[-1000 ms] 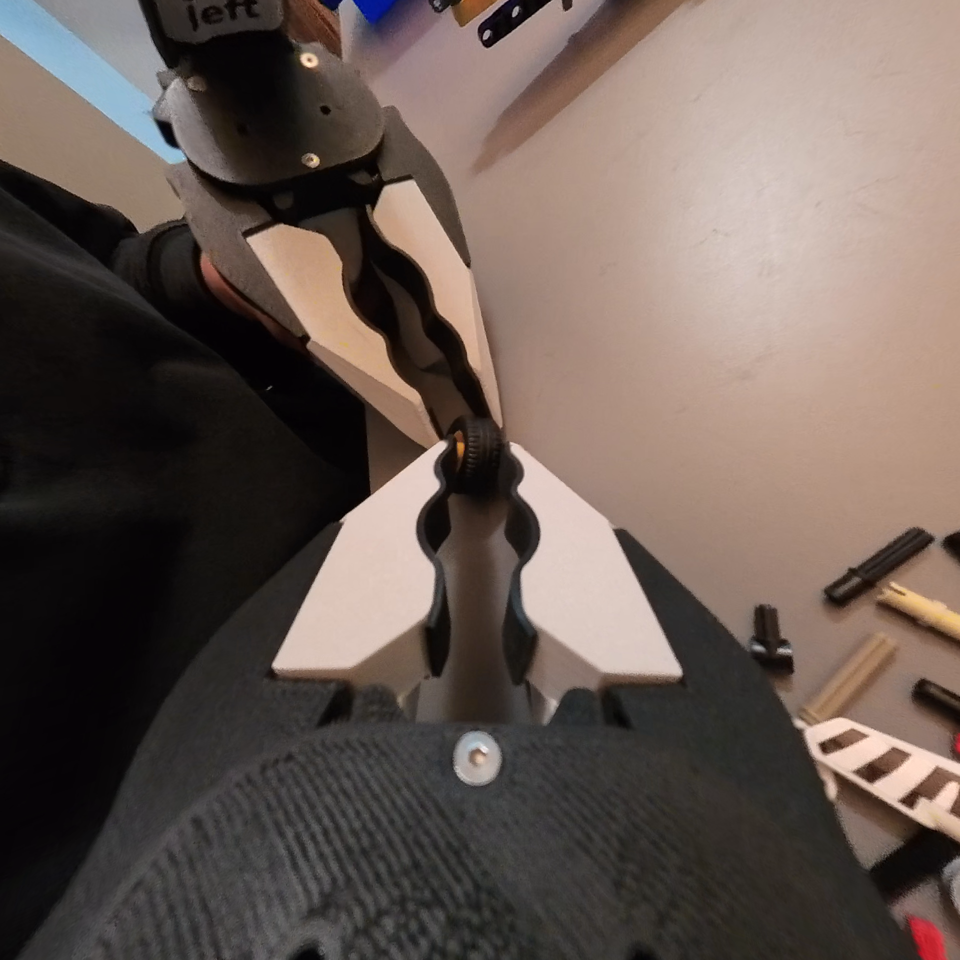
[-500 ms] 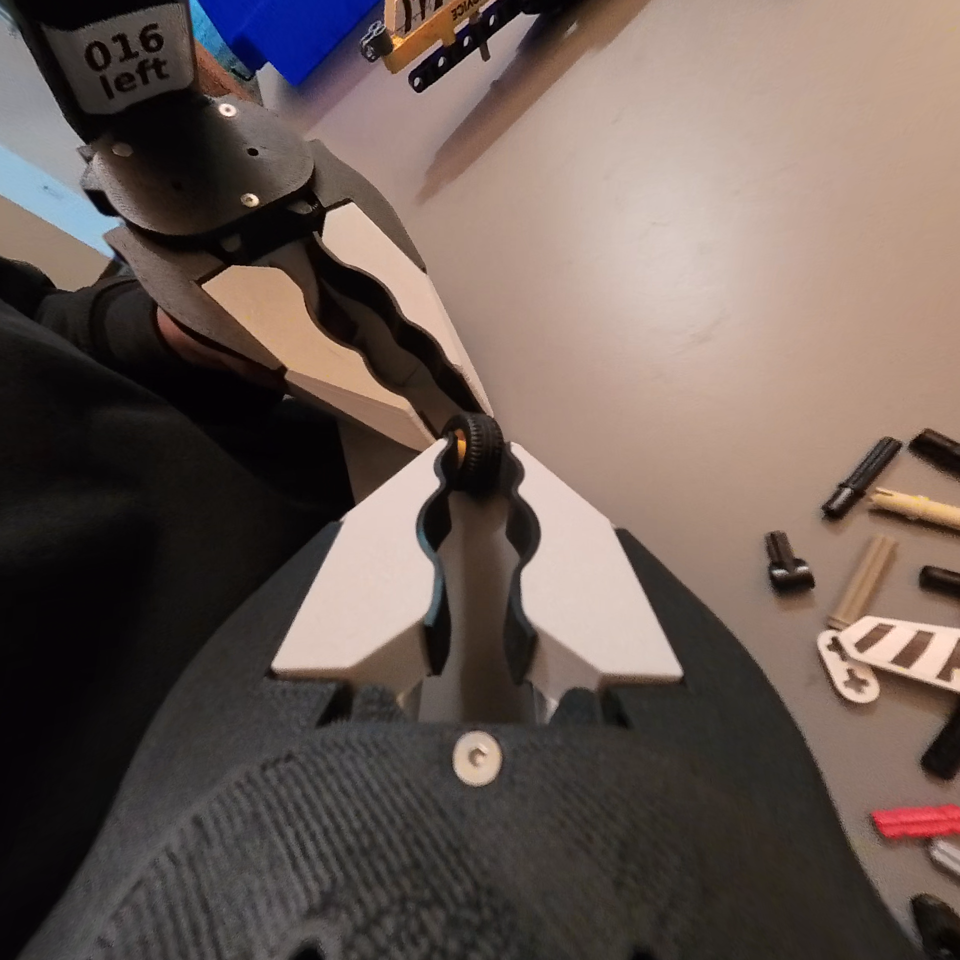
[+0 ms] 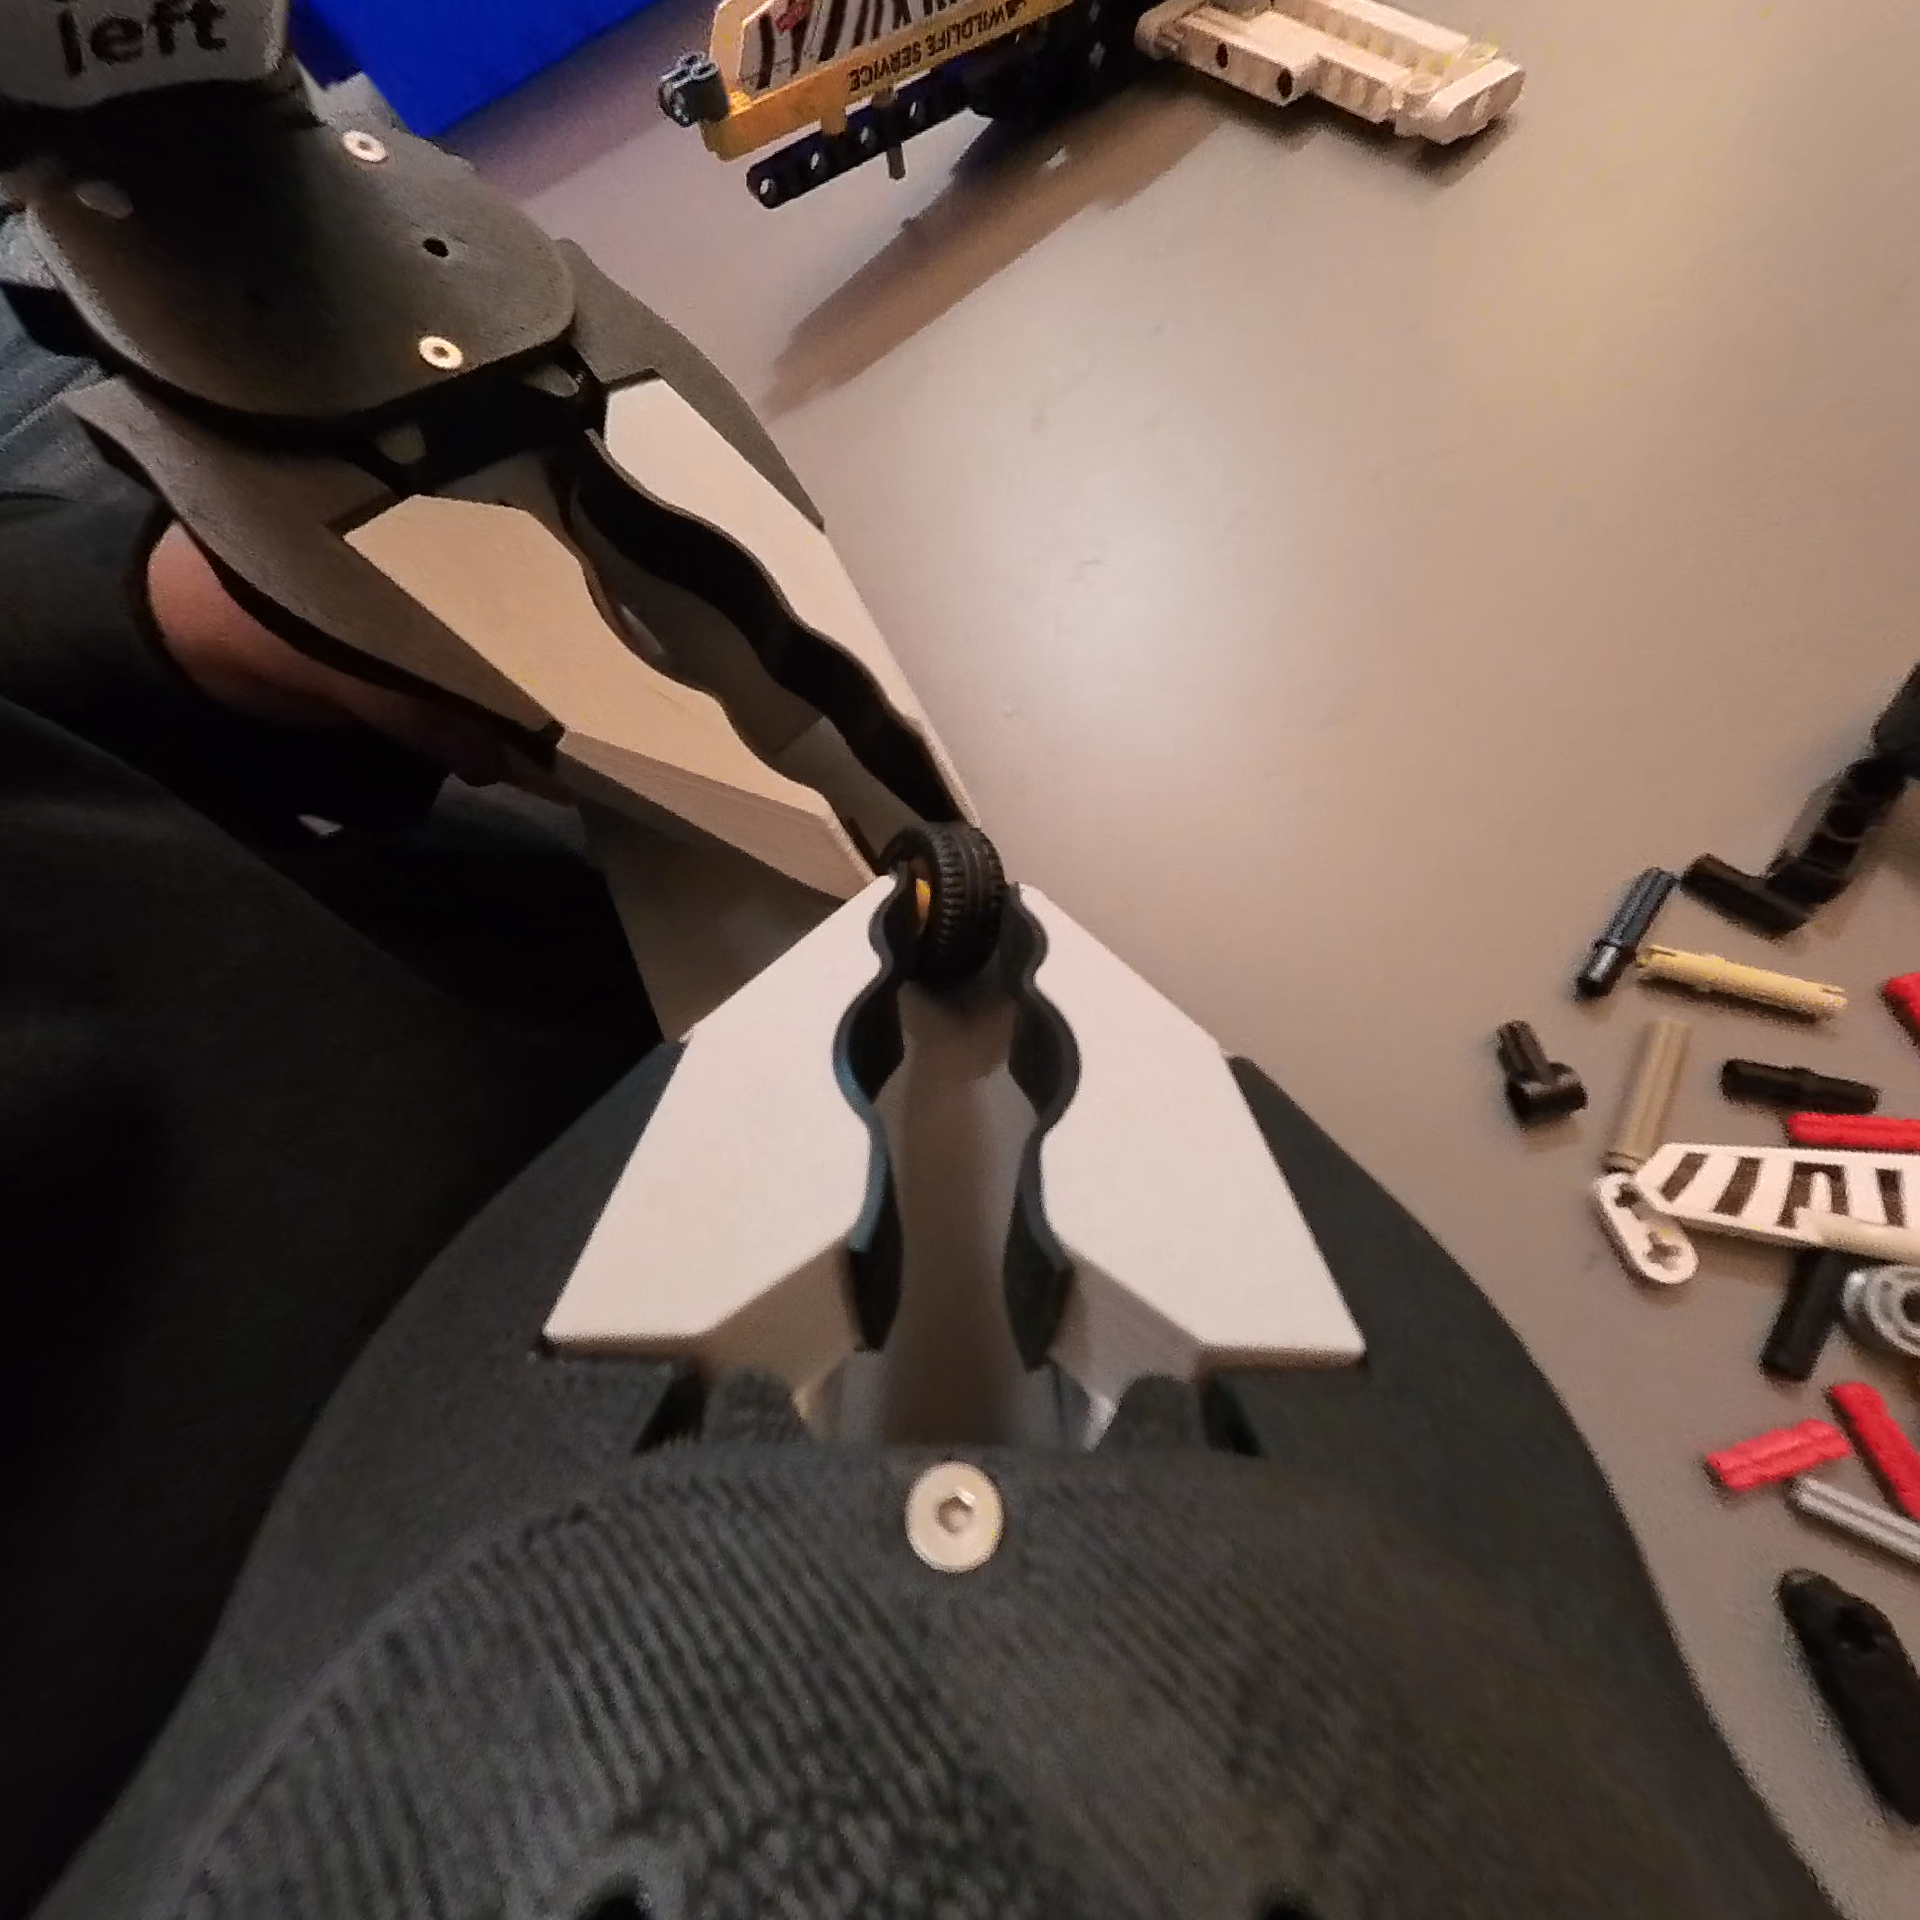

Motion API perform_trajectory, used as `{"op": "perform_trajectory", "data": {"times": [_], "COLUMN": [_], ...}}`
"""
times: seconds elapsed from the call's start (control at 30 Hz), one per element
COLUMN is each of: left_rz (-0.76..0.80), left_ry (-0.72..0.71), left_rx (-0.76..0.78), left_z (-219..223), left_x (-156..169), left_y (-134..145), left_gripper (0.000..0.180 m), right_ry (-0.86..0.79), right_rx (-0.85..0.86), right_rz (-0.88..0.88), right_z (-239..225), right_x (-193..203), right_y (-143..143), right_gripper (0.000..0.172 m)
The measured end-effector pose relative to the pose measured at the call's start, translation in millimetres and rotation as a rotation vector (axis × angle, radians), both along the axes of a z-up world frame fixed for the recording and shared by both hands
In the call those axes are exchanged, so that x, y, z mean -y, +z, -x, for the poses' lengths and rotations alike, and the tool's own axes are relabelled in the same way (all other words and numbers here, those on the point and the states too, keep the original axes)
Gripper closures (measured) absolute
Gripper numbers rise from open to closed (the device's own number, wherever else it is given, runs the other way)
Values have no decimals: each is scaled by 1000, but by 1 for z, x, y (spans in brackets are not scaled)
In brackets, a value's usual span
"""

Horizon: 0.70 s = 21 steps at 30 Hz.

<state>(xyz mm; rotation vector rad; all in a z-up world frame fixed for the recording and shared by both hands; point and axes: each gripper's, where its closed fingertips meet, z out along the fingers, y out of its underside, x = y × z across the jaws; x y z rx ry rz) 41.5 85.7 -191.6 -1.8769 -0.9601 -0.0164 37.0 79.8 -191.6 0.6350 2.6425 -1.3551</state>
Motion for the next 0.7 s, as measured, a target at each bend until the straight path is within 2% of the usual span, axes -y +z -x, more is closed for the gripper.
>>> {"op": "perform_trajectory", "data": {"times": [0.23,0.43,0.6,0.7], "left_rz": [-43,-94,-167,-154], "left_ry": [9,13,5,5], "left_rx": [55,112,196,163], "left_z": [2,3,4,4], "left_x": [3,4,4,4], "left_y": [1,2,3,5], "left_gripper": [171,175,174,173], "right_ry": [6,70,81,116], "right_rx": [-198,-494,-465,-486], "right_rz": [-58,-101,-80,-79], "right_z": [3,2,4,3], "right_x": [3,2,2,1], "right_y": [2,5,6,6], "right_gripper": [158,157,158,158]}}
